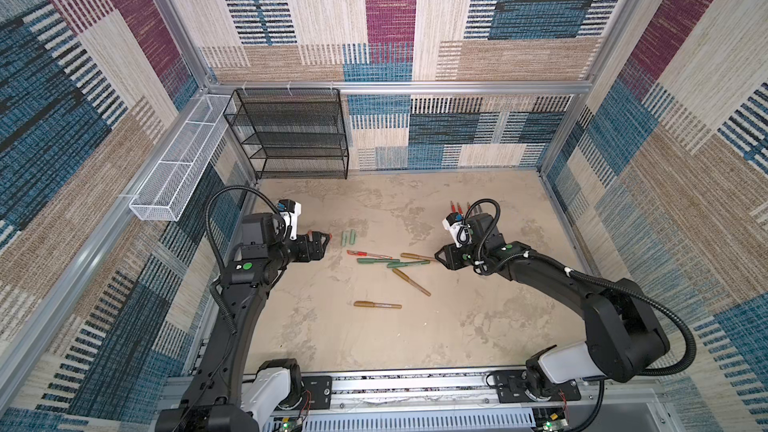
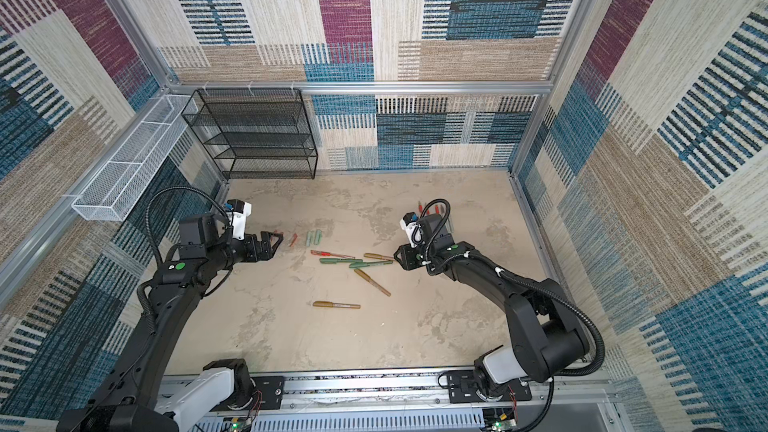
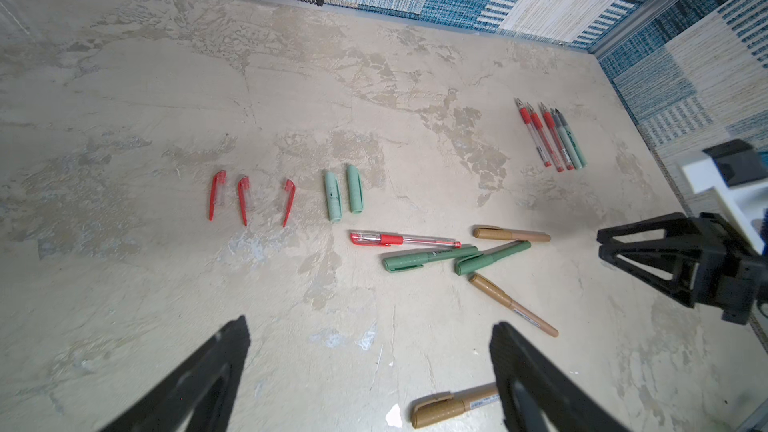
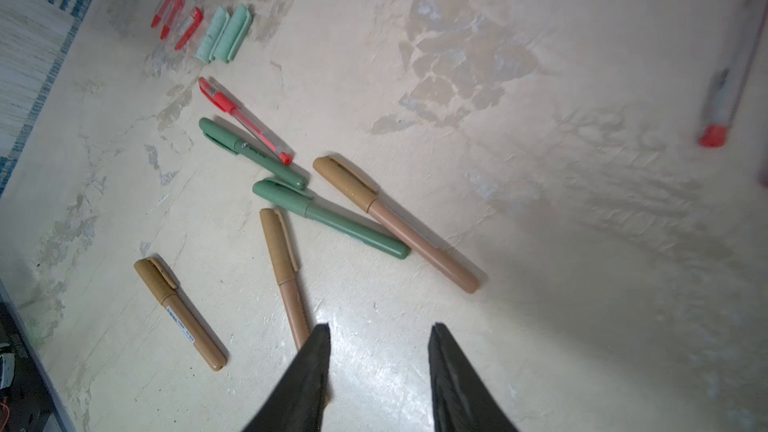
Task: Open the pen caps
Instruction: 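Move the right gripper to the pile and grasp a tan pen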
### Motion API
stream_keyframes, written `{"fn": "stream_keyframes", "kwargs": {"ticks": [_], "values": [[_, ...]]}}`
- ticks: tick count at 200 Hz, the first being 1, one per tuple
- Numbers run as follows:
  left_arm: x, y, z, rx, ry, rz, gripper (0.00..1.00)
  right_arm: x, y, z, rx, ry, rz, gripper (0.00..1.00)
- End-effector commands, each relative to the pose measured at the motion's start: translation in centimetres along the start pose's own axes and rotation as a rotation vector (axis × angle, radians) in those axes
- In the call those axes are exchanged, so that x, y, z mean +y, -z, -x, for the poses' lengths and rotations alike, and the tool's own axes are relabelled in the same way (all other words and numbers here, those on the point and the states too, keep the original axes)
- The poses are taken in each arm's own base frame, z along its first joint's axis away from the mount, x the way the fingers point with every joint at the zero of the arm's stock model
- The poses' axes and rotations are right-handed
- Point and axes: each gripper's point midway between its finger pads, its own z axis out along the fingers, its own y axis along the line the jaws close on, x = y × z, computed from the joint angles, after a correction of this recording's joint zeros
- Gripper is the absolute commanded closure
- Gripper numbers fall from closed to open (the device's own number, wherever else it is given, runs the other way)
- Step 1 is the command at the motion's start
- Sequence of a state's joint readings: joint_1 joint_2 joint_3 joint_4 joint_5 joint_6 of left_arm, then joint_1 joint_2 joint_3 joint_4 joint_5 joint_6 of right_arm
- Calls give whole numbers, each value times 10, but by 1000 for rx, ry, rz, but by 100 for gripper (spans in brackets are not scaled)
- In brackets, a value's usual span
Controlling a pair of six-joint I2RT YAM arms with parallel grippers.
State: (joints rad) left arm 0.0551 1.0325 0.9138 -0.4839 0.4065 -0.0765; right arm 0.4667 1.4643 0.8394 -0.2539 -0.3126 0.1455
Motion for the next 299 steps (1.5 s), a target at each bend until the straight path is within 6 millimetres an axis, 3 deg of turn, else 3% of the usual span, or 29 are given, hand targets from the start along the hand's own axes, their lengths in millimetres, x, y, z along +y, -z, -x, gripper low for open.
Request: {"fn": "stream_keyframes", "kwargs": {"ticks": [1,42,56,92,166,213,260,299], "values": [[-2,0,4,-17,1,-15,6,13,-8,-7,38,20,6,57],[1,1,5,-19,1,1,6,41,-32,-34,185,107,17,58],[0,0,3,-15,1,-7,6,42,-43,-44,237,136,-13,58],[2,1,6,-23,4,3,6,54,-58,-51,288,201,-39,58],[3,1,2,-12,6,2,6,49,-77,-63,351,251,-70,63],[4,1,2,-12,8,4,6,46,-80,-74,381,277,-75,74],[5,-1,2,-13,12,2,6,51,-70,-78,397,322,-80,86],[-2,-2,3,-27,17,-47,6,73,-50,-50,301,326,-20,86]]}}
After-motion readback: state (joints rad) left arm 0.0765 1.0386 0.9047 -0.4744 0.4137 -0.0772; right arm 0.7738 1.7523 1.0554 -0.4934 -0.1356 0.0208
